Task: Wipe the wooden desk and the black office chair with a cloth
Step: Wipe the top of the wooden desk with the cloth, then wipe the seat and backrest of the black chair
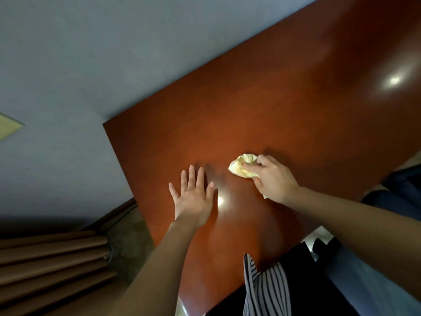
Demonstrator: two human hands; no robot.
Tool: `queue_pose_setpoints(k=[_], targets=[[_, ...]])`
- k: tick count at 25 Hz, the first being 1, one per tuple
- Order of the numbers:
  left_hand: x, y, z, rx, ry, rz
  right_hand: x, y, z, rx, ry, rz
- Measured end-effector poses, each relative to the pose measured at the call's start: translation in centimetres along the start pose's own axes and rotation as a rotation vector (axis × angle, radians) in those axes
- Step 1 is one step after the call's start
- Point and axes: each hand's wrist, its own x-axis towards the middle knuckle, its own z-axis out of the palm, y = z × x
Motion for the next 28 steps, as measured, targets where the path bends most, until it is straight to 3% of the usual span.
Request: queue_pose_setpoints(k=[4, 9, 15, 17, 19, 28], targets=[[-3.3, -2.1, 1.1, 0.037, -0.067, 0.036, -6.5, -5.7, 2.2, 0.074, -0.011, -0.021], [-5.9, -1.3, 2.8, 0.123, -0.122, 0.110, -14.0, -10.6, 4.1, 0.138, -0.133, -0.221], [-6.6, 2.8, 1.8, 0.055, -0.081, 0.205, -15.3, -9.1, 1.5, -0.027, -0.475, -0.562], [-6.6, 4.4, 0.5, -0.012, -0.059, 0.242, -14.1, -7.4, -0.9, -0.116, -0.502, -0.618], [-6.0, 6.5, -1.4, -0.081, -0.046, 0.284, -13.0, -5.0, -4.1, -0.166, -0.414, -0.589], [-6.9, 22.3, -7.5, -0.074, 0.012, 0.692, -16.6, 5.9, -20.2, -0.167, 0.198, -0.042]])
